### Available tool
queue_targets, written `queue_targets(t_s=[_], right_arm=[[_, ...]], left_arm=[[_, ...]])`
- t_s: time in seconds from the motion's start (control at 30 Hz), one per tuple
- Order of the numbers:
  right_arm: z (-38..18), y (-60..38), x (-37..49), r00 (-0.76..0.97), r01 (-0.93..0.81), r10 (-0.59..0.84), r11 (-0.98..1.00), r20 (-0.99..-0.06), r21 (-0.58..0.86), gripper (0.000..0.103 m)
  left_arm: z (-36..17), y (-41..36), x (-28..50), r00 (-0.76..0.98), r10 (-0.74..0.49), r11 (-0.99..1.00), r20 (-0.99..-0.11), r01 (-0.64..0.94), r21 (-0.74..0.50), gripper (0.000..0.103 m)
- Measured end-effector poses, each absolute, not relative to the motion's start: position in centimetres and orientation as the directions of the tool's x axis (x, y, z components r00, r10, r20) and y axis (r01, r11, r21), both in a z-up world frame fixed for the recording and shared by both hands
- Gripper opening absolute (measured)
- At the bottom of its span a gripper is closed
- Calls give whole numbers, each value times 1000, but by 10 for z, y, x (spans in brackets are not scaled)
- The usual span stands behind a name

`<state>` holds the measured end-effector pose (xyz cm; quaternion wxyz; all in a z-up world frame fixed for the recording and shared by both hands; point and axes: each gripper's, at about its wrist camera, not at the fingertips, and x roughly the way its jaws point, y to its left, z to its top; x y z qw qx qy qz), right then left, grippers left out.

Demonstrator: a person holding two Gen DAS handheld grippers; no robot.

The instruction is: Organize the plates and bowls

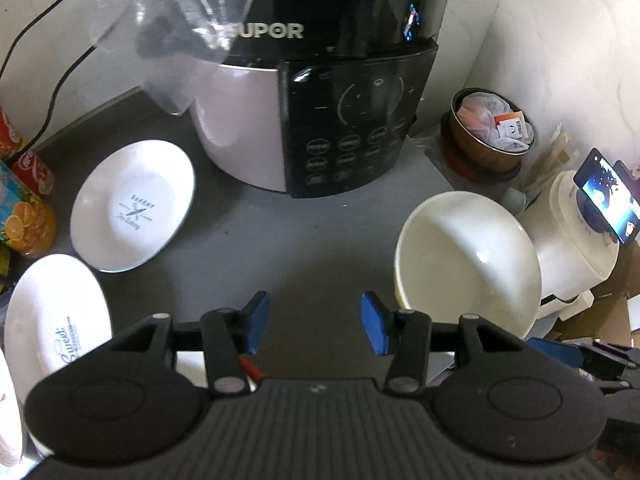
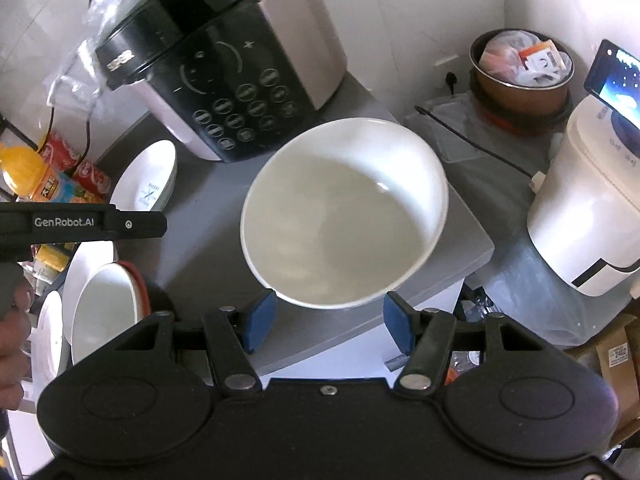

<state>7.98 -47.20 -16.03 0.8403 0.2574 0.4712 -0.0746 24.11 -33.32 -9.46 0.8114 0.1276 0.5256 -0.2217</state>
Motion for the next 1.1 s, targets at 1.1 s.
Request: queue_targets(t_s=[1.1], right_arm=[[-186,-493,127,490,314,133,895,-861,317,17]], left_arm=[[-165,-357,268,199,-225,896,-954,427,-122,9]])
